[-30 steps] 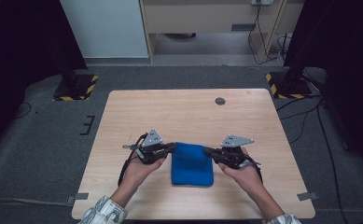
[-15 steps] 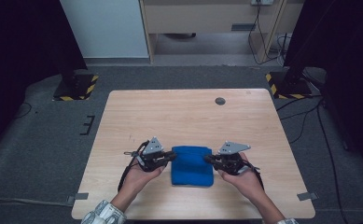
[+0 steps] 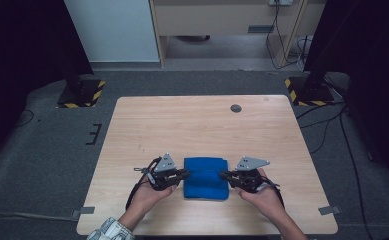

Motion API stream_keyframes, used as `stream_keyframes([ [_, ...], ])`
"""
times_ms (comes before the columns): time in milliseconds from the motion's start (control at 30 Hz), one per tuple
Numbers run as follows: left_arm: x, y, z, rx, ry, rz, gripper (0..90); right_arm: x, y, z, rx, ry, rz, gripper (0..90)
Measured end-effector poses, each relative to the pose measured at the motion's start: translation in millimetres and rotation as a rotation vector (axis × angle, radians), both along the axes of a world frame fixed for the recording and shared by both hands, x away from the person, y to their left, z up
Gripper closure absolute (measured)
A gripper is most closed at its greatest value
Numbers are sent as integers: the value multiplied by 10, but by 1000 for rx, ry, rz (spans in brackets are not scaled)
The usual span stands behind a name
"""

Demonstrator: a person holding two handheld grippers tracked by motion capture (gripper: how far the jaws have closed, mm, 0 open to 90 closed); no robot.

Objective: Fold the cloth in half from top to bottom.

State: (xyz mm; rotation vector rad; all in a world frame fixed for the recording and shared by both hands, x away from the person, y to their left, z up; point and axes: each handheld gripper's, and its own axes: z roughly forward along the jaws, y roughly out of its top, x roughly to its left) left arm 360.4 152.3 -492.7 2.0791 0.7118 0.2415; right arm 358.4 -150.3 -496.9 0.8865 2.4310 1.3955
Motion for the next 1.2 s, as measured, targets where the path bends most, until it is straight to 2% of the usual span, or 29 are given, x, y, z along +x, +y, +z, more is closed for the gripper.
stream_keyframes([
  [200,-30,6,-11,-4,6,-5,800,-48,-4,-60,3,2,-1,833],
  [400,-50,1,13,-25,3,-4,801,-76,-16,-41,12,-1,0,833],
  [533,-71,-13,-23,-12,10,-16,793,-94,-40,-59,7,2,-2,829],
  [733,-95,-30,-144,16,41,-35,751,-163,-39,-175,-33,21,12,802],
  [833,-102,-21,-158,-1,45,-35,706,-176,-39,-194,-32,35,13,765],
  [967,-151,-14,-182,4,45,-48,623,-191,-51,-191,-38,45,9,718],
  [1200,-260,-3,-192,3,51,-82,573,-237,-79,-204,-52,66,15,673],
])
